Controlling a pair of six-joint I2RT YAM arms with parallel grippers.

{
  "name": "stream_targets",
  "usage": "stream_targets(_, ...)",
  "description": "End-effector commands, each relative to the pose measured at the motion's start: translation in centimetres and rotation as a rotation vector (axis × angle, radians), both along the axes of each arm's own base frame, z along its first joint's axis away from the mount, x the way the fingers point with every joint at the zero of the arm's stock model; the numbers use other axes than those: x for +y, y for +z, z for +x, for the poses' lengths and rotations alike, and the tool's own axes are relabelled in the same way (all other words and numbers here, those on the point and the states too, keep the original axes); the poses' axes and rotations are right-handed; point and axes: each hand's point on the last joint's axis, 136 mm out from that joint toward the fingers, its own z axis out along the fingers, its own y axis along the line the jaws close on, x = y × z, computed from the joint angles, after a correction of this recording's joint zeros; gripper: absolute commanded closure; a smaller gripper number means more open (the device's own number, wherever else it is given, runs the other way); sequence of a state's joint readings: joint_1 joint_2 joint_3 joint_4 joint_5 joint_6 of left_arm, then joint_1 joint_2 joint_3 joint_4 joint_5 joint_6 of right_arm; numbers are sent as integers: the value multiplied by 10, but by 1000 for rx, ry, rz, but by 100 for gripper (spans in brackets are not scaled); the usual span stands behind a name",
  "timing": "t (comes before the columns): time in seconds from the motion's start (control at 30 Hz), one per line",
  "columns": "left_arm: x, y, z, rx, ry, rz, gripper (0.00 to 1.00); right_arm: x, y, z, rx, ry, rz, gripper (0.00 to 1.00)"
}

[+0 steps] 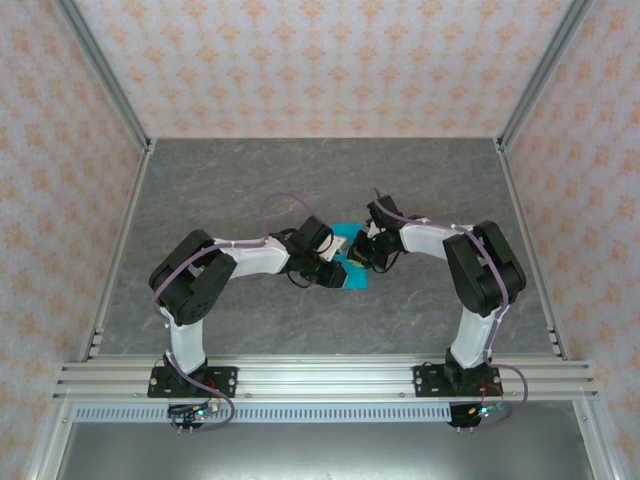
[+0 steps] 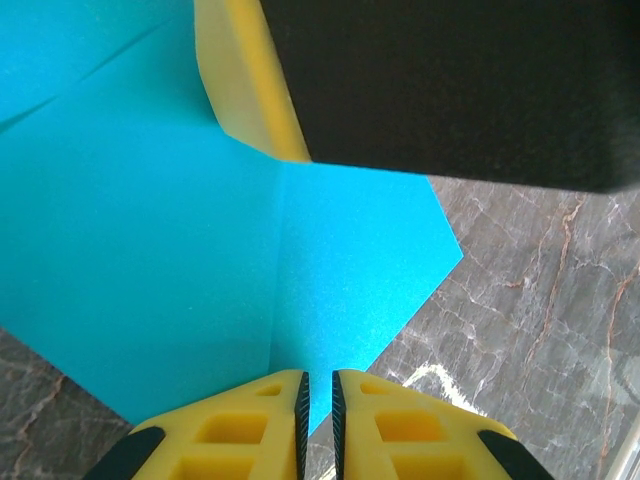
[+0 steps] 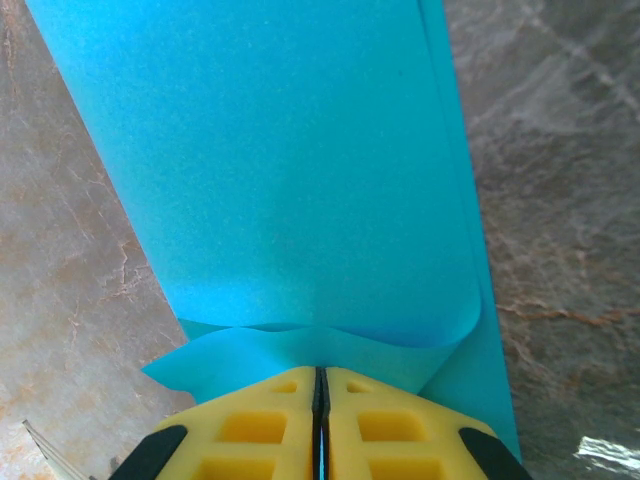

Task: Fold a paper plane with a square sheet of paper (fold left side to right side)
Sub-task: Fold the triangle a second time at the center of the table.

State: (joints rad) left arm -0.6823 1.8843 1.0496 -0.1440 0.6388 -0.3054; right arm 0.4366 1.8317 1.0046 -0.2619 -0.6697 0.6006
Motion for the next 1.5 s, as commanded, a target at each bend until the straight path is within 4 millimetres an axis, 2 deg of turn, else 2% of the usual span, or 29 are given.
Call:
stream_targets(0.0,9,-13,-1,-5,9,41,84,-14,-20,-14,69,0,-93,88)
stream_targets(0.43,19,-19,-10,7,15,67,88,-15,-21,-15,75,0,-99,88)
stream_targets(0.83,34,-20,-32,41,4,79,95,-15,-23,-16,79,1,-100,88)
stream_targets(1.03,39,-19,-36,40,13,85,96,-15,-23,-16,82,0,-99,88)
stream_targets(1.13,38,-9,-35,25,23,68,97,-15,-22,-16,79,3,-98,88)
stream_targets(1.33,26,35,-15,-30,71,-60,97,-14,-21,-16,77,6,-92,88)
stream_targets(1.47,20,33,-5,-18,80,-76,97,-14,-20,-15,73,6,-91,88)
